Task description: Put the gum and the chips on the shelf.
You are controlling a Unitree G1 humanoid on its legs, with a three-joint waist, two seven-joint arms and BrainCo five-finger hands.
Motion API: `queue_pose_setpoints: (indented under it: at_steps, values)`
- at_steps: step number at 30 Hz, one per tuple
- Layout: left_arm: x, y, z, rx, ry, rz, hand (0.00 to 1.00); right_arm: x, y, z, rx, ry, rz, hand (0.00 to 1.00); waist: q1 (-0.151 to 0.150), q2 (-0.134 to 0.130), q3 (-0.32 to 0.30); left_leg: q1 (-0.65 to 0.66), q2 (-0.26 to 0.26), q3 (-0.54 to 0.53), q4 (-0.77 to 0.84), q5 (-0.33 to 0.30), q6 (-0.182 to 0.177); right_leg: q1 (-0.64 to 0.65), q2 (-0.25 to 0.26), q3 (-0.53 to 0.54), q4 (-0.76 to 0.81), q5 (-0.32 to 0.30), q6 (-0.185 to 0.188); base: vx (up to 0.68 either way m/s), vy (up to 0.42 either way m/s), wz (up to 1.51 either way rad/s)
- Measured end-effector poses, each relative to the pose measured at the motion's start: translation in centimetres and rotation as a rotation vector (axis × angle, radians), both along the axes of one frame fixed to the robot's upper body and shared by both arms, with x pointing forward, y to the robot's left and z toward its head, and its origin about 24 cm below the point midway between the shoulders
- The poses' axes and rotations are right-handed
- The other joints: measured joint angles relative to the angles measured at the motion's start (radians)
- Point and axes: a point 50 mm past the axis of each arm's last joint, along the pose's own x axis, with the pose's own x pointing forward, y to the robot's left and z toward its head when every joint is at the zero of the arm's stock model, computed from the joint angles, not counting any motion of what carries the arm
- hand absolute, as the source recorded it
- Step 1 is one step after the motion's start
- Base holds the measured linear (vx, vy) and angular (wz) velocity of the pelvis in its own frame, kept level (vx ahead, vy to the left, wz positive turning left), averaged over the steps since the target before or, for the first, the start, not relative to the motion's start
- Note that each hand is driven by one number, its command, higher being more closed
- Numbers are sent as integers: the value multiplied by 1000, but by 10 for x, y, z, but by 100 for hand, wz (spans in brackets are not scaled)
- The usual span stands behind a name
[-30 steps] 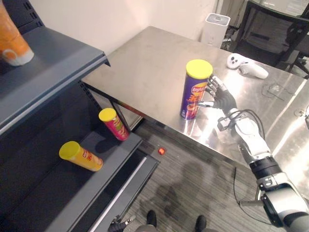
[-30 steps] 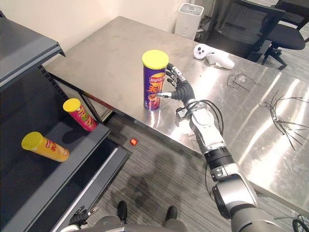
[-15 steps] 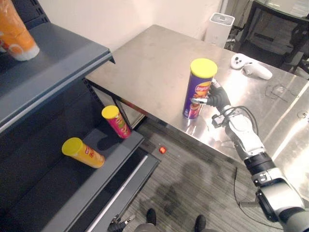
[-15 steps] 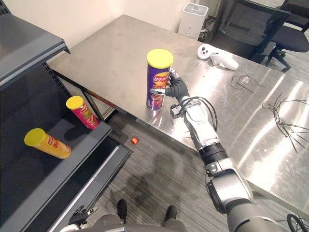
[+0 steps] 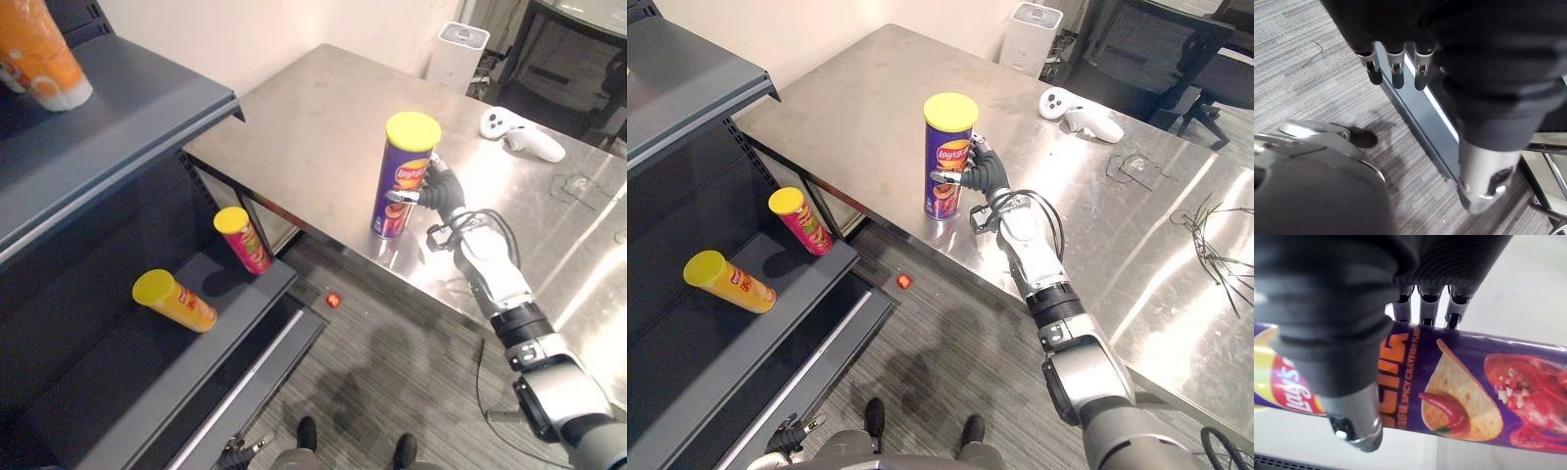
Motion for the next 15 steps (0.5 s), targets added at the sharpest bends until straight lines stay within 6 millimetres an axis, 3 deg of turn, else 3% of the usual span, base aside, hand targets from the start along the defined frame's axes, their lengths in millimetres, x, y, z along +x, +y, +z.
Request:
queue_pose_setpoints:
  at_steps: [5,7,8,9,11,15]
  values:
    - [1,0,1,2,-4,1,0,0,0,2,6,2,-1,100,-2,0,0,4,3,3,1,1,0,3,1,6,-1,3,-3,-1,-2,-1]
    - [2,1,1,4,-7,2,0,-4,2,14,23,-45,8,100,-3,-1,-1,5,8,7,1,2,-1,2,5,9,-1,7,-9,-6,-6,-11]
    - [1,1,1,11,-7,12,0,-14,6,37,41,-149,40,100,-4,-1,-1,9,14,22,1,2,-1,-3,11,25,-2,14,-19,-6,-4,-17]
    - [0,1,1,12,-7,15,0,-16,7,40,45,-167,45,100,-4,-1,-1,10,14,23,1,2,-1,-3,11,28,-2,15,-20,-15,-9,-21]
    - [-1,2,1,12,-5,32,0,-34,4,67,96,-310,75,100,-7,-5,-3,22,17,32,1,1,-2,1,13,41,0,16,-20,-29,-13,-14]
    - [-8,6,0,17,8,52,0,-56,-3,79,165,-413,109,100,-20,-20,-17,37,25,60,1,-4,-8,-3,20,72,3,15,-20,-59,-21,-23]
